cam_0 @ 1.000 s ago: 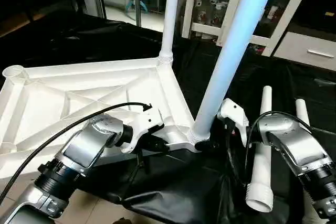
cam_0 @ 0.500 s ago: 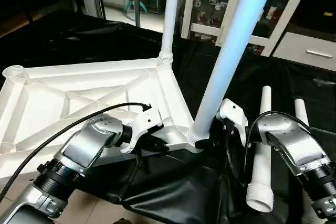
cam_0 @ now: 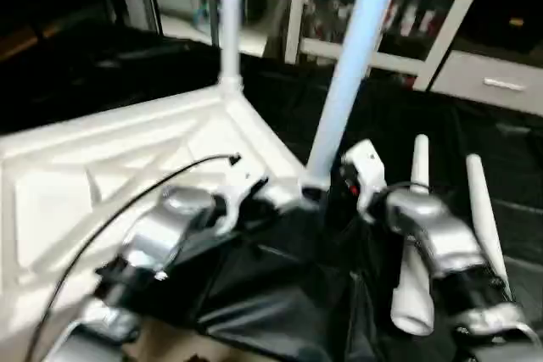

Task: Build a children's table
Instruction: Rotate leg to tighten

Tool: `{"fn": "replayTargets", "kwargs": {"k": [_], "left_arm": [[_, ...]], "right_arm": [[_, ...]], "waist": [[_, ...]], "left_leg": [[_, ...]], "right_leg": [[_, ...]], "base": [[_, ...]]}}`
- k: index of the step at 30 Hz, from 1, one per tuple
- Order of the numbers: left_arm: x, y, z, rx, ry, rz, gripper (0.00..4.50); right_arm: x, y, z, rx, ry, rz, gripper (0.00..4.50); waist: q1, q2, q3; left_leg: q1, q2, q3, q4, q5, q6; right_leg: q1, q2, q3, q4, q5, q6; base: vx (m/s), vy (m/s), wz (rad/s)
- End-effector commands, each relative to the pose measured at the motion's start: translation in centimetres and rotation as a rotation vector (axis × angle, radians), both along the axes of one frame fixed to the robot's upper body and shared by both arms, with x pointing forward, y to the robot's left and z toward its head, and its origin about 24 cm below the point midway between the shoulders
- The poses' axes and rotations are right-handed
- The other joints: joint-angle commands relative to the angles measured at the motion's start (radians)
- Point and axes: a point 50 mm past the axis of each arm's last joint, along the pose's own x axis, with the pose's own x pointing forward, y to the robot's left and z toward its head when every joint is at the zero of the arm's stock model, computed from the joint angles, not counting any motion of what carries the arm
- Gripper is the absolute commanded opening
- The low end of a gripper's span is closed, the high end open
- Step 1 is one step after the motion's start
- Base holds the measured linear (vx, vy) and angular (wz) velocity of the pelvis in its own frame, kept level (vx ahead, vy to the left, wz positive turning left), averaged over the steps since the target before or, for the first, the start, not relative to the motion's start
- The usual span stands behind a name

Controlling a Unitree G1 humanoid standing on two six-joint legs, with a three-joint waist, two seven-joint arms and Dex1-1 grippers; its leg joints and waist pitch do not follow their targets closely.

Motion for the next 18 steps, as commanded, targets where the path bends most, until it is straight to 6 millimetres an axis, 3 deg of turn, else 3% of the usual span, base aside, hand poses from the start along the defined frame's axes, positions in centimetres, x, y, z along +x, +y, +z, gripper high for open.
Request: {"fn": "replayTargets", "kwargs": {"k": [1, 4, 5, 6, 12, 13, 17, 18], "left_arm": [[0.3, -1.6, -0.1, -0.042, -0.01, 0.042, 0.0], [1.8, -2.4, -0.7, 0.011, -0.053, 0.243, 0.0], [2.1, -2.5, -0.7, 0.022, -0.075, 0.285, 0.0], [2.3, -2.7, -0.7, 0.027, -0.09, 0.309, 0.0], [2.4, -3.5, -0.3, 0.016, -0.115, 0.292, 0.0], [2.4, -3.5, -0.3, 0.017, -0.116, 0.286, 0.0], [2.3, -2.9, -0.4, 0.029, -0.114, 0.248, 0.0], [2.2, -2.8, -0.5, 0.03, -0.113, 0.241, 0.0]], "right_arm": [[0.4, 0.4, -0.7, -0.029, 0.009, -0.101, 2.69], [1.1, 1.5, -1.8, -0.071, 0.025, -0.352, 2.69], [1.1, 1.9, -2.0, -0.066, 0.034, -0.4, 2.69], [1.1, 2.2, -2.1, -0.06, 0.039, -0.423, 2.69], [1.4, 4.0, -0.9, -0.003, -0.035, -0.414, 2.6], [1.5, 4.1, -0.5, 0.005, -0.06, -0.402, 2.6], [1.8, 3.6, 0.9, 0.065, -0.153, -0.36, 2.6], [1.8, 3.4, 1.0, 0.072, -0.163, -0.353, 2.77]], "waist": [[-0.002, 0.004, -0.06], [-0.003, 0.005, -0.06], [-0.002, 0.006, -0.059], [0.003, 0.005, -0.062], [-0.006, 0.007, -0.065], [-0.007, -0.001, -0.066], [-0.003, 0.005, -0.064], [-0.003, 0.004, -0.065]], "left_leg": [[0.004, 0.031, -0.009, -0.077, -0.211, -0.016], [0.003, 0.029, -0.006, -0.077, -0.189, -0.018], [0.011, 0.026, -0.006, -0.077, -0.216, -0.028], [0.012, 0.026, -0.006, -0.077, -0.23, -0.023], [-0.007, 0.026, -0.012, -0.082, -0.212, -0.004], [-0.007, 0.027, -0.01, -0.08, -0.203, 0.0], [-0.006, 0.027, -0.006, -0.077, -0.17, 0.022], [-0.007, 0.028, -0.007, -0.077, -0.158, 0.027]], "right_leg": [[0.041, -0.063, 0.044, -0.08, -0.278, -0.171], [0.038, -0.06, 0.046, -0.078, -0.238, -0.171], [0.033, -0.061, 0.046, -0.086, -0.283, -0.163], [0.036, -0.062, 0.044, -0.086, -0.298, -0.151], [0.048, -0.063, 0.043, -0.079, -0.239, -0.121], [0.047, -0.063, 0.043, -0.078, -0.227, -0.123], [0.046, -0.063, 0.044, -0.074, -0.181, -0.148], [0.048, -0.063, 0.044, -0.071, -0.161, -0.153]], "base": [[0.0, 0.0, 0.0], [0.0, 0.0, 0.0], [0.0, 0.0, 0.0], [0.0, 0.0, 0.0], [0.0, 0.0, 0.0], [0.0, 0.0, 0.0], [0.0, 0.0, 0.0], [0.0, 0.0, 0.0]]}}
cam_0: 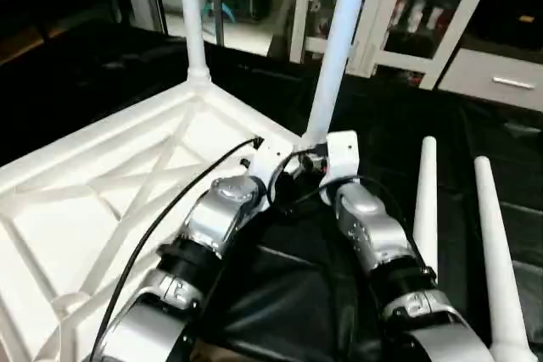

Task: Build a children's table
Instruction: Rotate leg to tighten

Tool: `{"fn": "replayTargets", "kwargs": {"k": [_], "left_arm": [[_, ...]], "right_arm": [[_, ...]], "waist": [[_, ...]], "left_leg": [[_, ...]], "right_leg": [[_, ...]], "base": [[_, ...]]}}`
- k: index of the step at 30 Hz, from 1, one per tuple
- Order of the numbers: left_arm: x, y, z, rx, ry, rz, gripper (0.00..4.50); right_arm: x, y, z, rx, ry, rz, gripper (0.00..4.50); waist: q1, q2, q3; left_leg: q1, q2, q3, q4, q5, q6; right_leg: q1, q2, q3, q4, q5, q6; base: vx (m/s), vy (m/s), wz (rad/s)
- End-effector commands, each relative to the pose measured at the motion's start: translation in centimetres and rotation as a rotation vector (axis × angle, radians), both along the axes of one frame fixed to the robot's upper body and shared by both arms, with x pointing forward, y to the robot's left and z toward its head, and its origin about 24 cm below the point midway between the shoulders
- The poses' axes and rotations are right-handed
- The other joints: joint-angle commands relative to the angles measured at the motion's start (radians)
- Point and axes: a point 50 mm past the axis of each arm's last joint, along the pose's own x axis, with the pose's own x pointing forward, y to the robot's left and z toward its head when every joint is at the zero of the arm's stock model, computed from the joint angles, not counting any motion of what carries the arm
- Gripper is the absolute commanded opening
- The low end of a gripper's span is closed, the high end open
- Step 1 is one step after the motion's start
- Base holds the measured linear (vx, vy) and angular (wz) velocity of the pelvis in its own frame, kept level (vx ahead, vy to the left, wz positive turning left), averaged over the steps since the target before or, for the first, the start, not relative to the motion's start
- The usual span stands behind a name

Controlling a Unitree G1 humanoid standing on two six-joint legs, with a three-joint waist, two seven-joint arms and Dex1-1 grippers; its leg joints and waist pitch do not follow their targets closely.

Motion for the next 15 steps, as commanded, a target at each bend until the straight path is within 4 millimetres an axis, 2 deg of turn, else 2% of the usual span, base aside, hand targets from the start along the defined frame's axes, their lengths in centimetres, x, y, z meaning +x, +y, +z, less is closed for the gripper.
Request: {"fn": "replayTargets", "kwargs": {"k": [1, 3, 8, 9, 12, 13, 14, 15], "left_arm": [[-0.4, 0.3, -0.4, -0.011, 0.0, -0.033, 0.0], [-0.6, 0.5, -0.5, -0.013, 0.008, -0.06, 0.0], [-2.1, 1.6, -1.1, 0.005, 0.088, -0.195, 0.0], [-2.4, 1.9, -1.2, 0.011, 0.101, -0.225, 0.0], [-3.4, 2.5, -1.2, 0.027, 0.138, -0.323, 0.0], [-3.5, 2.6, -1.2, 0.028, 0.143, -0.332, 0.0], [-4.1, 2.9, -1.1, 0.035, 0.164, -0.394, 0.0], [-4.1, 2.9, -1.1, 0.035, 0.165, -0.395, 0.0]], "right_arm": [[0.2, -0.7, 1.5, 0.035, -0.076, 0.022, 2.88], [0.1, -1.2, 1.7, 0.048, -0.081, 0.043, 2.99], [-0.3, -3.9, 2.4, 0.023, -0.039, 0.213, 3.44], [-0.5, -4.4, 2.4, 0.008, -0.021, 0.258, 3.52], [-1.2, -5.8, 2.7, -0.051, 0.02, 0.409, 3.84], [-1.3, -5.9, 2.7, -0.057, 0.027, 0.426, 3.88], [-1.9, -6.5, 2.9, -0.11, 0.049, 0.534, 3.96], [-1.9, -6.5, 3.0, -0.112, 0.05, 0.536, 4.08]], "waist": [[0.001, -0.007, -0.06], [0.003, -0.007, -0.059], [0.005, -0.003, -0.056], [0.006, 0.006, -0.056], [0.007, 0.003, -0.057], [0.007, 0.003, -0.056], [0.006, 0.003, -0.056], [0.006, 0.005, -0.056]], "left_leg": [[0.0, 0.029, -0.007, -0.073, -0.154, 0.03], [-0.001, 0.031, -0.007, -0.073, -0.148, 0.041], [0.003, 0.034, -0.006, -0.074, -0.169, 0.036], [0.003, 0.034, -0.006, -0.075, -0.172, 0.033], [0.003, 0.037, -0.007, -0.074, -0.174, 0.032], [0.003, 0.036, -0.006, -0.074, -0.177, 0.033], [0.003, 0.035, -0.006, -0.074, -0.18, 0.033], [0.003, 0.037, -0.007, -0.074, -0.183, 0.033]], "right_leg": [[0.051, -0.06, 0.044, -0.068, -0.147, -0.164], [0.054, -0.061, 0.044, -0.068, -0.138, -0.169], [0.05, -0.058, 0.045, -0.071, -0.174, -0.177], [0.05, -0.059, 0.046, -0.07, -0.172, -0.184], [0.054, -0.058, 0.046, -0.068, -0.149, -0.196], [0.052, -0.057, 0.045, -0.068, -0.147, -0.201], [0.052, -0.058, 0.044, -0.068, -0.153, -0.206], [0.054, -0.057, 0.044, -0.068, -0.156, -0.209]], "base": [[0.0, 0.0, 0.0], [0.0, 0.0, 0.0], [0.0, 0.0, 0.0], [0.0, 0.0, 0.0], [0.0, 0.0, 0.0], [0.0, 0.0, 0.0], [0.0, 0.0, 0.0], [0.0, 0.0, 0.0]]}}
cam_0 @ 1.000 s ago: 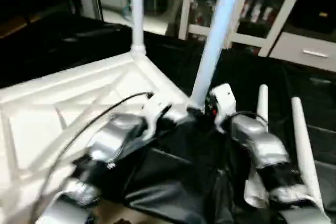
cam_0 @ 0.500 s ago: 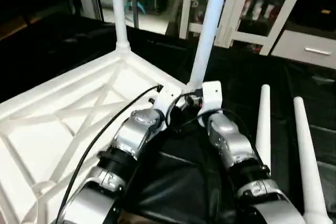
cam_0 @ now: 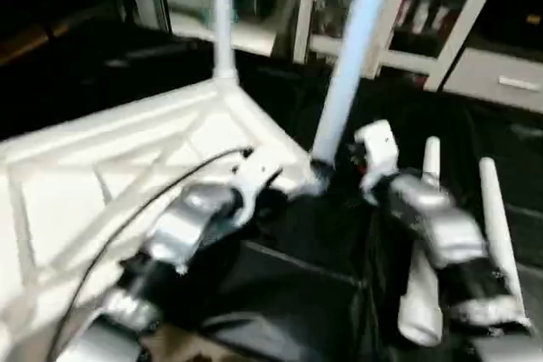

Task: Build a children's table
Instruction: Rotate leg to tighten

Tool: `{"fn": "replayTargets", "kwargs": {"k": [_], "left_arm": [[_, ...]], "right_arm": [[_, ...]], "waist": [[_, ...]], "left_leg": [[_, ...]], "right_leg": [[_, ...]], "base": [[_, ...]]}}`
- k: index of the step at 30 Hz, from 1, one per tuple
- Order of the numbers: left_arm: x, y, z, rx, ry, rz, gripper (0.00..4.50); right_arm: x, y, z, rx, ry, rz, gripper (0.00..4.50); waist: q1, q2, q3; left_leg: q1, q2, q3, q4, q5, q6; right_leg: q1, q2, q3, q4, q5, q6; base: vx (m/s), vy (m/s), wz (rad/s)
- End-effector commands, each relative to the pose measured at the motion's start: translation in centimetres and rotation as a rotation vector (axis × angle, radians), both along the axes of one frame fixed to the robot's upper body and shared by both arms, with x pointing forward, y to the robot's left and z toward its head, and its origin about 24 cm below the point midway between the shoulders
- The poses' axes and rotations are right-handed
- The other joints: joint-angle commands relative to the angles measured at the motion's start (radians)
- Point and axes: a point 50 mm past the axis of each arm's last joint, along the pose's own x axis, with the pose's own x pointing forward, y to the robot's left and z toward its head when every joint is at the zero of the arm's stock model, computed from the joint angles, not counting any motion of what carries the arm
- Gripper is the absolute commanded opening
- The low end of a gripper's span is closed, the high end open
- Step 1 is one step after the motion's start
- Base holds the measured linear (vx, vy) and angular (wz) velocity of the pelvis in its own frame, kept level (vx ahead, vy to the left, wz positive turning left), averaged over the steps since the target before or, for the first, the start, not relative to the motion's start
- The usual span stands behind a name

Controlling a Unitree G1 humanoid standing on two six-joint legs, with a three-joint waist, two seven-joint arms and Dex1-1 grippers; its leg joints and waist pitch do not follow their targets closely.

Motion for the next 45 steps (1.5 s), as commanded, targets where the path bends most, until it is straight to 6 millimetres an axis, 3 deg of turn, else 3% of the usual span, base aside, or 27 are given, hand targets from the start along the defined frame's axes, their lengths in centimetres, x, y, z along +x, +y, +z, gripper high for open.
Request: {"fn": "replayTargets", "kwargs": {"k": [1, 2, 8, 14, 24, 31, 32, 38, 45], "left_arm": [[-1.7, -0.1, -1.2, 0.025, 0.099, -0.116, 0.0], [-2.2, 0.2, -1.0, 0.026, 0.111, -0.173, 0.0], [-3.4, 0.9, -0.6, 0.041, 0.148, -0.279, 0.0], [-3.7, 1.3, -0.3, 0.057, 0.163, -0.312, 0.0], [-3.7, 1.6, -0.1, 0.064, 0.166, -0.315, 0.0], [-3.7, 1.6, -0.1, 0.062, 0.168, -0.312, 0.0], [-3.7, 1.6, -0.1, 0.062, 0.169, -0.311, 0.0], [-3.8, 1.6, -0.2, 0.057, 0.18, -0.316, 0.0], [-3.9, 1.5, -0.2, 0.054, 0.189, -0.321, 0.0]], "right_arm": [[-0.9, -0.4, 0.4, -0.058, 0.028, 0.137, 4.2], [-1.3, -0.7, 0.6, -0.095, 0.037, 0.2, 4.28], [-2.1, -0.7, 1.0, -0.123, 0.071, 0.331, 4.33], [-3.0, -0.1, 0.2, -0.174, 0.114, 0.437, 4.33], [-2.3, 0.6, 0.2, -0.18, 0.102, 0.427, 4.33], [-2.2, 0.8, 0.2, -0.173, 0.097, 0.437, 3.75], [-2.2, 0.7, 0.1, -0.172, 0.097, 0.437, 3.61], [-2.3, 0.8, 0.0, -0.164, 0.097, 0.44, 3.09], [-2.2, 0.8, 0.0, -0.155, 0.095, 0.444, 2.77]], "waist": [[-0.001, 0.002, -0.054], [0.003, 0.002, -0.055], [-0.001, -0.001, -0.051], [0.001, -0.003, -0.054], [-0.002, -0.002, -0.054], [-0.003, -0.001, -0.054], [-0.004, -0.006, -0.054], [-0.004, -0.004, -0.054], [-0.005, -0.005, -0.054]], "left_leg": [[0.002, 0.035, -0.006, -0.073, -0.188, 0.031], [0.004, 0.038, -0.008, -0.074, -0.193, 0.032], [0.006, 0.038, -0.008, -0.077, -0.217, 0.026], [0.004, 0.037, -0.007, -0.074, -0.181, 0.028], [0.005, 0.036, -0.008, -0.074, -0.191, 0.02], [0.005, 0.035, -0.008, -0.073, -0.19, 0.022], [0.005, 0.035, -0.007, -0.072, -0.19, 0.023], [0.005, 0.035, -0.007, -0.072, -0.185, 0.026], [0.005, 0.035, -0.007, -0.072, -0.188, 0.026]], "right_leg": [[0.053, -0.061, 0.046, -0.07, -0.168, -0.207], [0.056, -0.061, 0.045, -0.069, -0.176, -0.205], [0.049, -0.06, 0.046, -0.074, -0.24, -0.202], [0.052, -0.061, 0.047, -0.067, -0.183, -0.215], [0.051, -0.06, 0.046, -0.068, -0.204, -0.215], [0.052, -0.061, 0.046, -0.067, -0.202, -0.215], [0.052, -0.06, 0.046, -0.068, -0.204, -0.215], [0.052, -0.06, 0.046, -0.067, -0.204, -0.216], [0.052, -0.06, 0.046, -0.068, -0.218, -0.212]], "base": [[0.0, 0.0, 0.0], [0.0, 0.0, 0.0], [0.0, 0.0, 0.0], [0.0, 0.0, 0.0], [0.0, 0.0, 0.0], [0.0, 0.0, 0.0], [0.0, 0.0, 0.0], [0.0, 0.0, 0.0], [0.0, 0.0, 0.0]]}}
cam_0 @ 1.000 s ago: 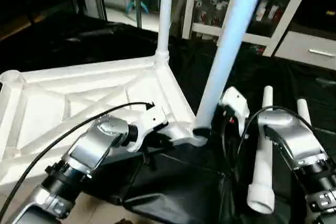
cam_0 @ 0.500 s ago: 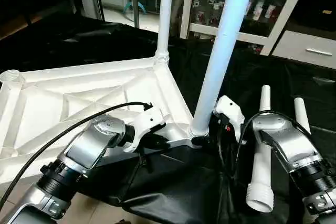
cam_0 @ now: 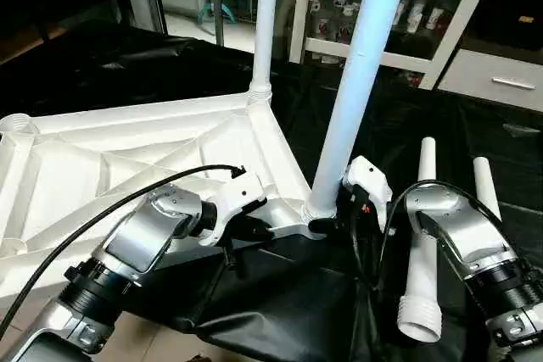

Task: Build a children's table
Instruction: Rotate leg to tighten

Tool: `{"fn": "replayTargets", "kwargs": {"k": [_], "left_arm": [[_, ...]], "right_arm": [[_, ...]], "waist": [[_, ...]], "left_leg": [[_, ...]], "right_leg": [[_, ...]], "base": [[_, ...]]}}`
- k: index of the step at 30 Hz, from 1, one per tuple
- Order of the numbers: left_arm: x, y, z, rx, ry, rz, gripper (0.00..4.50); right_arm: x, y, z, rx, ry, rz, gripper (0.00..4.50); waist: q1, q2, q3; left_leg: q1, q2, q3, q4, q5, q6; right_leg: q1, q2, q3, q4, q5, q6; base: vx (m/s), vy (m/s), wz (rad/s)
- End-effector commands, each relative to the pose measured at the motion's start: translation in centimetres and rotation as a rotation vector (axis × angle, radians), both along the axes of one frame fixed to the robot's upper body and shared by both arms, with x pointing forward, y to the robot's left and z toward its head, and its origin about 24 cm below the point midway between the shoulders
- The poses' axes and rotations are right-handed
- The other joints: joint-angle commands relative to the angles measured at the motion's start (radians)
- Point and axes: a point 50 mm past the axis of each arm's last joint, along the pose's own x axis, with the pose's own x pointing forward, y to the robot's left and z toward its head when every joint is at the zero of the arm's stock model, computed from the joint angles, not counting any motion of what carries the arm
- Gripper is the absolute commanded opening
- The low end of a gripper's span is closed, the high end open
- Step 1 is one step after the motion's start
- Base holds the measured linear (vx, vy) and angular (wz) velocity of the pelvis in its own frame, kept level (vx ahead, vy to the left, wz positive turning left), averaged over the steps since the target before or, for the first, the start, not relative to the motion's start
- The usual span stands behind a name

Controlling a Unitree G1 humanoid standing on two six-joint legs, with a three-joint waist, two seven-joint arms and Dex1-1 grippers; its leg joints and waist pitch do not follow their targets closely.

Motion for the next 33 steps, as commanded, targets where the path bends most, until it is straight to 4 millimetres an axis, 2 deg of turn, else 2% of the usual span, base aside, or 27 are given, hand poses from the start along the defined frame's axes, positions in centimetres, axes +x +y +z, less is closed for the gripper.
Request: {"fn": "replayTargets", "kwargs": {"k": [1, 8, 10, 11, 12, 13, 14, 15, 16, 17, 19, 20, 21, 22, 23, 25, 26, 27, 30, 33], "left_arm": [[-1.3, -0.9, -1.1, -0.007, 0.085, -0.072, 0.0], [-1.2, -1.0, -1.1, -0.024, 0.083, -0.045, 0.0], [-0.2, -1.5, -1.1, -0.073, 0.039, 0.049, 0.0], [0.1, -1.7, -1.1, -0.085, 0.027, 0.077, 0.0], [0.4, -1.9, -1.1, -0.096, 0.021, 0.101, 0.0], [0.6, -2.1, -1.2, -0.11, 0.017, 0.128, 0.0], [0.9, -2.4, -1.2, -0.125, 0.012, 0.158, 0.0], [1.7, -3.0, -1.3, -0.151, -0.005, 0.233, 0.0], [1.9, -3.2, -1.3, -0.157, -0.01, 0.252, 0.0], [2.6, -3.6, -1.4, -0.171, -0.025, 0.317, 0.0], [3.0, -3.9, -1.4, -0.178, -0.034, 0.364, 0.0], [3.5, -4.1, -1.5, -0.179, -0.043, 0.416, 0.0], [4.2, -4.4, -1.6, -0.166, -0.065, 0.496, 0.0], [4.3, -4.4, -1.6, -0.164, -0.066, 0.502, 0.0], [5.1, -4.7, -1.8, -0.147, -0.101, 0.595, 0.0], [5.6, -5.1, -1.9, -0.145, -0.133, 0.664, 0.0], [5.9, -5.4, -1.7, -0.144, -0.171, 0.71, 0.0], [6.0, -5.6, -1.7, -0.142, -0.182, 0.718, 0.0], [6.1, -6.0, -1.6, -0.149, -0.191, 0.725, 0.0], [6.0, -6.3, -1.5, -0.158, -0.188, 0.703, 0.0]], "right_arm": [[0.6, 0.3, 0.8, 0.009, -0.044, 0.004, 2.75], [0.8, 0.4, 0.5, 0.054, -0.042, -0.061, 2.73], [1.7, 0.6, -0.2, 0.109, -0.051, -0.221, 2.73], [1.9, 0.7, -0.4, 0.119, -0.051, -0.261, 2.73], [2.0, 0.8, -0.6, 0.127, -0.051, -0.284, 2.73], [2.1, 0.9, -0.8, 0.136, -0.054, -0.316, 2.73], [2.3, 1.1, -1.1, 0.147, -0.051, -0.364, 2.72], [2.7, 1.5, -1.7, 0.17, -0.045, -0.483, 2.72], [2.8, 1.6, -1.8, 0.172, -0.046, -0.516, 2.72], [3.1, 1.8, -2.2, 0.171, -0.047, -0.608, 2.72], [3.3, 2.0, -2.5, 0.163, -0.052, -0.663, 2.72], [3.5, 2.2, -2.8, 0.151, -0.06, -0.727, 2.72], [3.7, 2.6, -3.2, 0.132, -0.072, -0.825, 2.72], [3.7, 2.6, -3.3, 0.131, -0.073, -0.832, 2.72], [3.9, 3.1, -3.5, 0.121, -0.093, -0.941, 2.72], [4.0, 3.9, -3.8, 0.123, -0.092, -1.028, 2.72], [4.0, 4.8, -3.8, 0.135, -0.091, -1.068, 2.72], [4.1, 5.3, -3.7, 0.149, -0.084, -1.087, 2.72], [4.2, 6.2, -3.3, 0.173, -0.09, -1.098, 2.72], [4.7, 6.7, -2.4, 0.214, -0.131, -1.076, 2.72]], "waist": [[0.001, -0.004, -0.054], [-0.002, -0.004, -0.054], [-0.008, -0.003, -0.052], [-0.011, -0.002, -0.051], [-0.012, -0.008, -0.054], [-0.014, -0.007, -0.054], [-0.017, -0.004, -0.051], [-0.017, -0.005, -0.052], [-0.019, -0.005, -0.053], [-0.017, -0.007, -0.054], [-0.017, -0.006, -0.054], [-0.017, -0.003, -0.054], [-0.017, -0.005, -0.054], [-0.017, -0.005, -0.053], [-0.014, -0.004, -0.055], [-0.01, -0.002, -0.054], [-0.003, -0.001, -0.058], [0.0, -0.001, -0.058], [0.004, -0.005, -0.06], [0.002, -0.005, -0.059]], "left_leg": [[0.001, 0.035, -0.007, -0.073, -0.186, 0.027], [0.0, 0.034, -0.007, -0.072, -0.182, 0.028], [-0.001, 0.033, -0.006, -0.073, -0.194, 0.021], [0.001, 0.031, -0.006, -0.073, -0.214, 0.01], [0.001, 0.031, -0.009, -0.074, -0.218, 0.002], [0.0, 0.031, -0.01, -0.074, -0.218, 0.003], [0.003, 0.03, -0.007, -0.074, -0.234, 0.005], [0.002, 0.03, -0.009, -0.075, -0.233, 0.003], [0.004, 0.03, -0.008, -0.075, -0.233, 0.001], [0.003, 0.029, -0.009, -0.075, -0.223, -0.004], [0.003, 0.029, -0.01, -0.076, -0.232, -0.006], [0.004, 0.03, -0.009, -0.076, -0.23, -0.008], [0.004, 0.027, -0.008, -0.075, -0.228, -0.01], [0.005, 0.026, -0.008, -0.076, -0.228, -0.012], [0.007, 0.028, -0.01, -0.077, -0.237, -0.013], [0.01, 0.027, -0.007, -0.077, -0.235, -0.017], [0.01, 0.027, -0.009, -0.078, -0.232, -0.017], [0.009, 0.027, -0.008, -0.079, -0.223, -0.013], [0.003, 0.025, -0.007, -0.079, -0.203, 0.006], [-0.001, 0.024, -0.007, -0.079, -0.192, 0.021]], "right_leg": [[0.051, -0.061, 0.046, -0.07, -0.215, -0.212], [0.05, -0.06, 0.046, -0.069, -0.206, -0.217], [0.048, -0.06, 0.045, -0.073, -0.225, -0.215], [0.046, -0.061, 0.045, -0.079, -0.259, -0.212], [0.051, -0.062, 0.043, -0.078, -0.276, -0.201], [0.05, -0.062, 0.043, -0.078, -0.28, -0.197], [0.043, -0.061, 0.045, -0.084, -0.302, -0.191], [0.044, -0.062, 0.044, -0.084, -0.307, -0.187], [0.042, -0.061, 0.044, -0.086, -0.31, -0.187], [0.044, -0.06, 0.044, -0.084, -0.298, -0.184], [0.044, -0.061, 0.043, -0.085, -0.305, -0.176], [0.041, -0.062, 0.044, -0.086, -0.306, -0.172], [0.041, -0.061, 0.044, -0.087, -0.308, -0.167], [0.039, -0.061, 0.044, -0.089, -0.315, -0.164], [0.04, -0.062, 0.043, -0.089, -0.322, -0.159], [0.033, -0.061, 0.046, -0.091, -0.31, -0.153], [0.038, -0.062, 0.044, -0.086, -0.292, -0.147], [0.037, -0.059, 0.045, -0.085, -0.26, -0.142], [0.043, -0.062, 0.044, -0.078, -0.213, -0.138], [0.044, -0.063, 0.042, -0.077, -0.195, -0.141]], "base": [[0.0, 0.0, 0.0], [0.0, 0.0, 0.0], [0.0, 0.0, 0.0], [0.0, 0.0, 0.0], [0.0, 0.0, 0.0], [0.0, 0.0, 0.0], [0.0, 0.0, 0.0], [0.0, 0.0, 0.0], [0.0, 0.0, 0.0], [0.0, 0.0, 0.0], [0.0, 0.0, 0.0], [0.0, 0.0, 0.0], [0.0, 0.0, 0.0], [0.0, 0.0, 0.0], [0.0, 0.0, 0.0], [0.0, 0.0, 0.0], [0.0, 0.0, 0.0], [0.0, 0.0, 0.0], [0.0, 0.0, 0.0], [0.0, 0.0, 0.0]]}}
